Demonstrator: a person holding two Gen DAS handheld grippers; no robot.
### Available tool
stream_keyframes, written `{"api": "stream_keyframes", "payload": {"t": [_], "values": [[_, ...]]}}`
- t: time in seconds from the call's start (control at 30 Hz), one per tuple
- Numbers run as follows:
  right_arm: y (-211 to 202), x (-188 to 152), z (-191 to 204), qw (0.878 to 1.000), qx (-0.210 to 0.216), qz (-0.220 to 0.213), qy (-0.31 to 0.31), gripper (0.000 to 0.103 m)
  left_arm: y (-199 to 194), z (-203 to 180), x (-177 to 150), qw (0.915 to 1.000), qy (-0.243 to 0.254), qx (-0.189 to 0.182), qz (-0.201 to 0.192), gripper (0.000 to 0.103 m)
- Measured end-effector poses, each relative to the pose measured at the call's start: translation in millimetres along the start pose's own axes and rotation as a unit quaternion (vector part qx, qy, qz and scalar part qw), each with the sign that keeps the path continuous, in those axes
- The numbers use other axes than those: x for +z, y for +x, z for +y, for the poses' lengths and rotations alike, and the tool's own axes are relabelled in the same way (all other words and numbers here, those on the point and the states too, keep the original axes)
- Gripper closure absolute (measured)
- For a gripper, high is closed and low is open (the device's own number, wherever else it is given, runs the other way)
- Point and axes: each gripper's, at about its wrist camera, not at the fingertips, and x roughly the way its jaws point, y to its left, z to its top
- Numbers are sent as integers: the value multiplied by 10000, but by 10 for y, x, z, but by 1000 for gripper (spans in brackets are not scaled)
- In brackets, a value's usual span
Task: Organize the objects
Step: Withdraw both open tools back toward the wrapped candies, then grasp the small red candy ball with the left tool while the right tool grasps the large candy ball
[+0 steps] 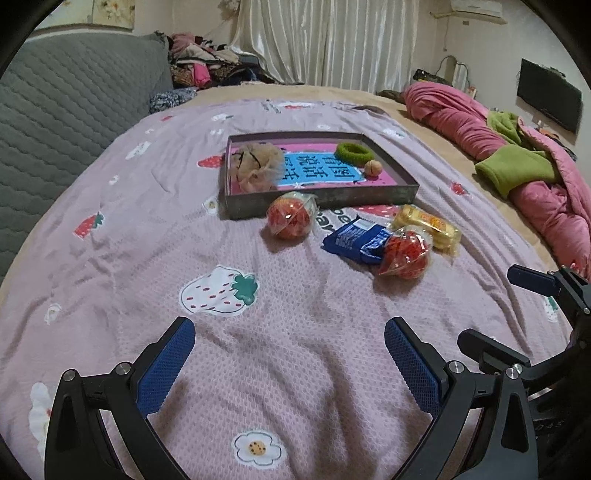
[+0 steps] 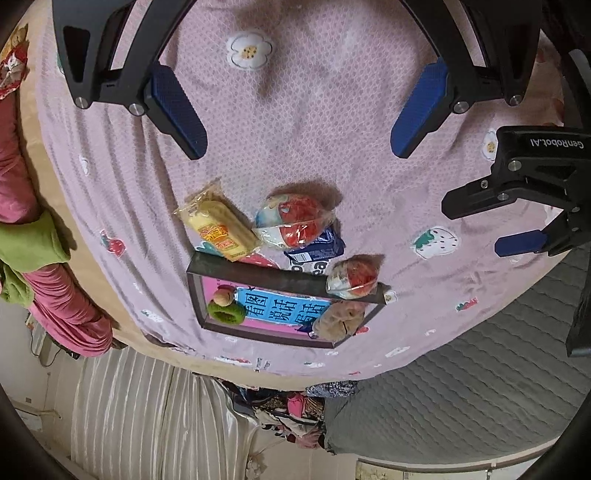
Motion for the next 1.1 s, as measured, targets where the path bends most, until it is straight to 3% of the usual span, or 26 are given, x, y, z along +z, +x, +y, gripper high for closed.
{"api": "stream_keyframes", "payload": {"t": [0.63, 1.1], "values": [[608, 148, -138, 9996, -23, 193, 209, 3, 649, 86, 253, 9997, -83, -123, 203, 1], [908, 280, -189, 9995, -5, 165, 267, 3, 1086, 109, 686, 9993, -102, -324, 150, 1]]}}
